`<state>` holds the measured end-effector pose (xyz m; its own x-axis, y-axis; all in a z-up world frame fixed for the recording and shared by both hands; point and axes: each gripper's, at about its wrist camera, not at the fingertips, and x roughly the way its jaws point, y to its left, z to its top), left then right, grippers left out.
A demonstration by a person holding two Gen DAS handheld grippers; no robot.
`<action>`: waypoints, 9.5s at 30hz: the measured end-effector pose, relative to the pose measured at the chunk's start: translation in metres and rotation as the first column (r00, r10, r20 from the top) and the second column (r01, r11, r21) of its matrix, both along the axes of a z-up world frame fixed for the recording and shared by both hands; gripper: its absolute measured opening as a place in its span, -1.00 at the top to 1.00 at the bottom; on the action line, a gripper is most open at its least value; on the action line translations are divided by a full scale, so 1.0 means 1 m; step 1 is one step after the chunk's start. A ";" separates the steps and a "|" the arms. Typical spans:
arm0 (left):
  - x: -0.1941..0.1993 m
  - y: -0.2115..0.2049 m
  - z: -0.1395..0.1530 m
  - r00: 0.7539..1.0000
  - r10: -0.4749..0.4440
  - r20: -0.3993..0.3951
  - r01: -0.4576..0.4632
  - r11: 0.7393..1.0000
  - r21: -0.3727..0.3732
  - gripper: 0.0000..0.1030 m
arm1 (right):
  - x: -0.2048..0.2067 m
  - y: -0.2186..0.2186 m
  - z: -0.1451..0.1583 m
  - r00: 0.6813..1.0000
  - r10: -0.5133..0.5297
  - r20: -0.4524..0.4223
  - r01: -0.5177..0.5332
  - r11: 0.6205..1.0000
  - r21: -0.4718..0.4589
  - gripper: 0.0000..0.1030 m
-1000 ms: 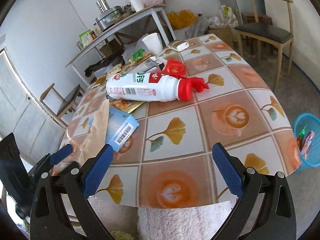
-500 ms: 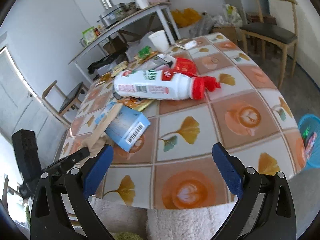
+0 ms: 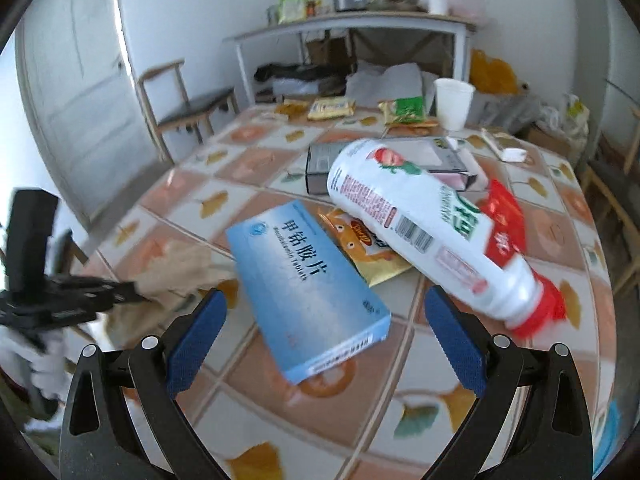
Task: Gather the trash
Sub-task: 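Grasp the crumpled brown paper with the left tool while the right tool grasps the blue medicine box, then lift the paper and medicine box in both tools and turn toward the basket, then open both tools to drop the paper and medicine box into the basket, then move both tools back to the table toward the white drink bottle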
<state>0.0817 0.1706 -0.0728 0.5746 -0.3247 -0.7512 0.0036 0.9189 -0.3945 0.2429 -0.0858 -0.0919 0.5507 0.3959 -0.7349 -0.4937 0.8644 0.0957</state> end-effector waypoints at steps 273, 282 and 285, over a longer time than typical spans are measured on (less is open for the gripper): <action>0.046 -0.210 0.085 0.906 -0.360 0.224 0.369 0.929 -0.001 -0.42 | -0.128 -0.353 0.021 0.777 -0.574 -0.257 0.627 0.672 0.394 -0.72; 0.047 -0.139 0.060 0.966 -0.168 0.199 0.171 0.985 0.001 -0.52 | -0.005 -0.170 0.058 0.973 -0.209 -0.100 0.220 0.969 0.114 -0.83; 0.050 -0.127 0.052 0.971 -0.145 0.192 0.145 0.989 0.011 -0.52 | 0.026 -0.122 0.055 0.991 -0.113 -0.072 0.114 0.993 0.020 -0.83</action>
